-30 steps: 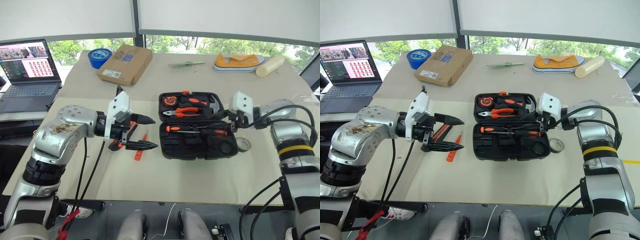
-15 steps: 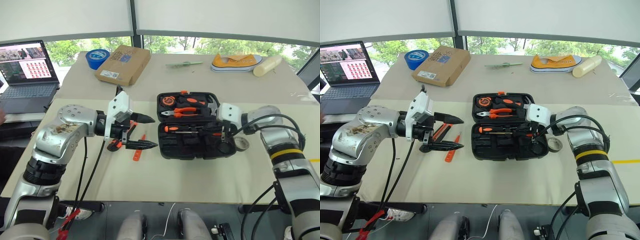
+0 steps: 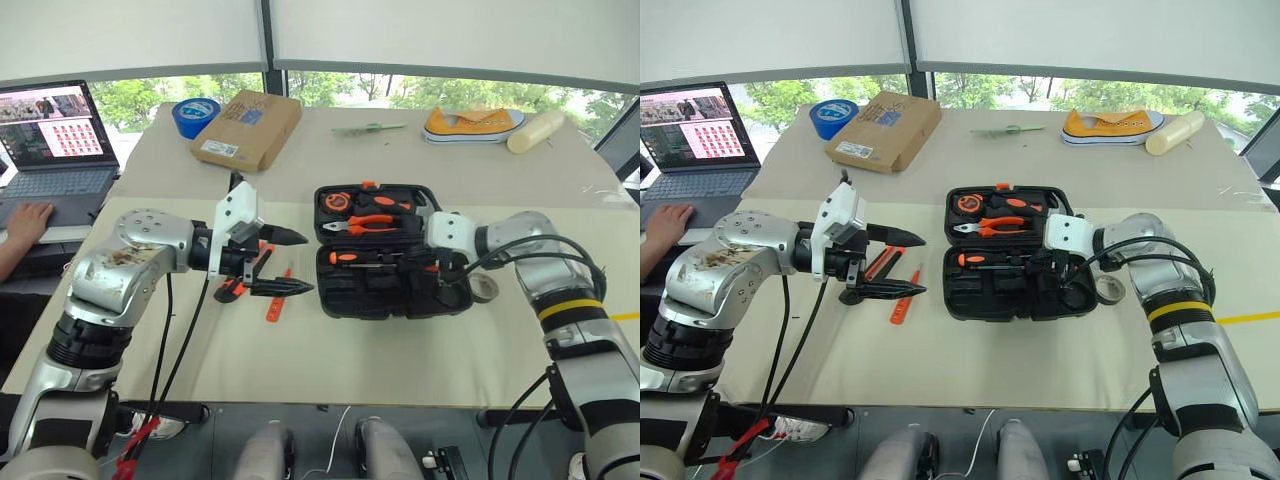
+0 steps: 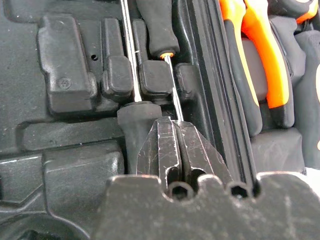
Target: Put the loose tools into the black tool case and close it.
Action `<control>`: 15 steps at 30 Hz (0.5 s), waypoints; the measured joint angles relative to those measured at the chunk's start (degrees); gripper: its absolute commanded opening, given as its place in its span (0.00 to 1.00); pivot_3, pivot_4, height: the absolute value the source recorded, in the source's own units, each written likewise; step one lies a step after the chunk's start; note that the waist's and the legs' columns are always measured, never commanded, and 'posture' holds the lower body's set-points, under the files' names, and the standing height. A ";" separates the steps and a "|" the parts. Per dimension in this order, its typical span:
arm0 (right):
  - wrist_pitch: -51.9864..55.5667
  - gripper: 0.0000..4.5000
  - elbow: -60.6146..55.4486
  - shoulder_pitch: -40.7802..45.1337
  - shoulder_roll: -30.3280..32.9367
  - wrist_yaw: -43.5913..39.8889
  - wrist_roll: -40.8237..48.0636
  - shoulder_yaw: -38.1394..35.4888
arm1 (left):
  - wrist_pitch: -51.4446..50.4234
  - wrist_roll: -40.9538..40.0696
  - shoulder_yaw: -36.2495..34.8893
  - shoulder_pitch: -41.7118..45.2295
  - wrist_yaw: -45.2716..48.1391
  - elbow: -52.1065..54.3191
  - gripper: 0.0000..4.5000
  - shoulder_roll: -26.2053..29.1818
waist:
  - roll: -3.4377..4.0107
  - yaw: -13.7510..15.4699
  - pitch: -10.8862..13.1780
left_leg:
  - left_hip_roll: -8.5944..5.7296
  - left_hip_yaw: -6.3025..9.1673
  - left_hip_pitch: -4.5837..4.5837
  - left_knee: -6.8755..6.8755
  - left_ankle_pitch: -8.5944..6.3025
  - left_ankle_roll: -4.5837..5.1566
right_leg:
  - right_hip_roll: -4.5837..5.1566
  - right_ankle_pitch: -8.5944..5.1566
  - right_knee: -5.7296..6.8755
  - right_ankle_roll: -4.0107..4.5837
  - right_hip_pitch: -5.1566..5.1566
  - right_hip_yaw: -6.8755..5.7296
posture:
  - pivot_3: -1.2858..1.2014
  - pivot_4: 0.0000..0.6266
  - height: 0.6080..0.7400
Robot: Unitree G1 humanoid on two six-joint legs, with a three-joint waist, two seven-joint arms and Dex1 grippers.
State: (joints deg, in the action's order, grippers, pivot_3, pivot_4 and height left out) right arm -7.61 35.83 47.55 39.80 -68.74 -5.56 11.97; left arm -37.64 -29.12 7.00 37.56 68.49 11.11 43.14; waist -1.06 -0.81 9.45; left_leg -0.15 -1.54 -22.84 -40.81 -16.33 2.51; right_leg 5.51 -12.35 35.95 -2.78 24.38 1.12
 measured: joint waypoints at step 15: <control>34.62 0.94 -39.92 -13.19 4.46 -6.69 31.98 -15.00 | -12.49 1.27 -33.60 -44.46 -14.30 16.01 1.00 10.96 | 0.04 0.16 0.04 | 0.07 0.10 -0.08 0.22 -0.19 0.20 | 0.20 -0.04 0.00 0.07 0.26 -0.15 | 0.52 0.24 0.96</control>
State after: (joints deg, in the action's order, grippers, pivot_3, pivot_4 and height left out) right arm 27.01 -4.10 34.37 44.26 -75.43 26.42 -3.03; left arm -50.13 -27.85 -26.60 -6.91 54.19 27.12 54.10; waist -1.02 -0.66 9.49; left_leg -0.07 -1.44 -22.92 -40.59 -16.52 2.70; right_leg 5.71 -12.39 35.95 -2.71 24.64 0.98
